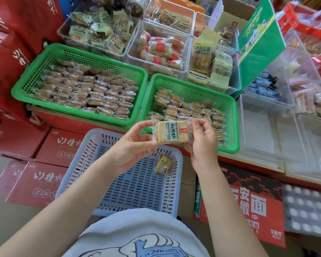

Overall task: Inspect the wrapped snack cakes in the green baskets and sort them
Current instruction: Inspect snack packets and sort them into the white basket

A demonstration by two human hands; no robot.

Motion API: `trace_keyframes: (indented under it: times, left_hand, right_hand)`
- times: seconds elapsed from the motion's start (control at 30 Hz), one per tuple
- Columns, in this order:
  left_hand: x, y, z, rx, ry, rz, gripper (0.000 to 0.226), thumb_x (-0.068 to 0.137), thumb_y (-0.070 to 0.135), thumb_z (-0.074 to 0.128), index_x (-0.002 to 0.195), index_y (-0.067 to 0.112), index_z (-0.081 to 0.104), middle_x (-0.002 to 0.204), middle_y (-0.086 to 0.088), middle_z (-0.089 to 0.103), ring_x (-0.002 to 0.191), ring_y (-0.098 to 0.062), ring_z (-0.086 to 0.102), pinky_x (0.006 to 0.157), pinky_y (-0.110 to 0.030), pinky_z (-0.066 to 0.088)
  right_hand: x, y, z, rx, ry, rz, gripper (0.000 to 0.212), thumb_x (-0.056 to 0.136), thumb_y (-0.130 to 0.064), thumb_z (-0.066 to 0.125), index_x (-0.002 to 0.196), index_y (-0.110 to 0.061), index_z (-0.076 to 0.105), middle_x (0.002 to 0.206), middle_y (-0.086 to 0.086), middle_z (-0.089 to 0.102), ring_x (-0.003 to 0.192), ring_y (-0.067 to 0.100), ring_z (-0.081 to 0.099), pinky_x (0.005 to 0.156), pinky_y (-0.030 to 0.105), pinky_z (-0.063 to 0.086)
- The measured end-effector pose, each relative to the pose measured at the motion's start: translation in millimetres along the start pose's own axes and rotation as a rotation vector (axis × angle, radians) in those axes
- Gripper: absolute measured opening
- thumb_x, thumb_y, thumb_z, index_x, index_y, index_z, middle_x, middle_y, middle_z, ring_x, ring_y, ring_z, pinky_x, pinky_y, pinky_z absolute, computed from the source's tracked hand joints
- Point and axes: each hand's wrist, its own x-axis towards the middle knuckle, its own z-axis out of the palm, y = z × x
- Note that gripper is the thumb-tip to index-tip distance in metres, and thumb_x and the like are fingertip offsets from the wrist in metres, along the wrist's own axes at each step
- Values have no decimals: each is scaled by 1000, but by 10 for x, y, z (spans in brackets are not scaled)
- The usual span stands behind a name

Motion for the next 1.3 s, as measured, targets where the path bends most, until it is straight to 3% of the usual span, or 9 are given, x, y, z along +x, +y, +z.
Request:
trace_keyframes:
  times: [0.2,0.37,0.5,0.63,0.7,0.8,0.93,1.13,1.3]
  left_hand:
    - [78,-38,-31,-7,40,-91,63,78,-9,73,132,15,54,94,-16,62,75,-18,63,70,-25,57]
    - [210,-70,-66,26,192,-129,27,96,3,58,123,3,59,78,-8,63,63,-14,59,60,-23,55]
    - [354,4,-93,50,147,-146,49,85,30,67,129,9,61,108,-13,74,90,-21,70,70,-29,62]
    - [586,63,-138,55,208,-104,48,78,14,73,124,7,61,108,-12,76,93,-22,74,67,-28,62]
    - [749,81,-215,84,241,-77,43,86,7,71,127,5,59,110,-12,76,99,-23,73,71,-30,62]
    - [993,85,-326,303,326,-36,38,90,11,73,127,12,61,109,-5,76,105,-25,72,82,-37,62]
    - [1238,148,-414,861,486,94,34,97,24,64,131,20,61,121,8,64,114,-10,59,99,-30,46]
    - [1533,88,-665,1146,553,117,38,98,22,60,136,16,57,154,-6,35,146,-21,25,120,-38,20]
    - [1747,-40,-839,1521,449,183,55,99,32,58,149,13,45,164,-10,25,154,-26,13,125,-43,11]
  right_hand:
    - [78,10,39,90,23,55,15,100,-23,59,88,-15,59,87,13,69,80,32,67,50,28,52]
    - [183,23,90,70,39,51,14,99,-23,60,88,-15,62,86,10,70,76,29,68,55,34,56]
    - [296,28,156,15,2,28,15,101,-22,56,90,-14,61,78,4,68,69,20,67,56,34,56]
    - [468,109,192,-151,-100,4,21,99,-38,56,97,-18,60,84,4,67,75,21,67,64,40,55]
    - [575,124,195,-215,-222,58,30,92,-47,61,107,-21,58,96,4,68,81,17,69,66,31,55]
    - [778,189,207,-354,-286,116,34,92,-32,70,122,-24,58,105,1,68,83,12,67,68,28,54]
    - [1174,277,303,-491,-152,49,33,90,-28,73,118,-32,56,102,-13,62,94,13,64,78,33,56]
    - [1768,420,553,-682,-147,-131,28,92,-20,69,117,-22,56,97,-14,57,82,-1,54,63,8,41]
    - [2072,844,754,-1083,-341,-426,23,87,-2,66,105,-6,53,98,6,58,86,21,51,69,27,32]
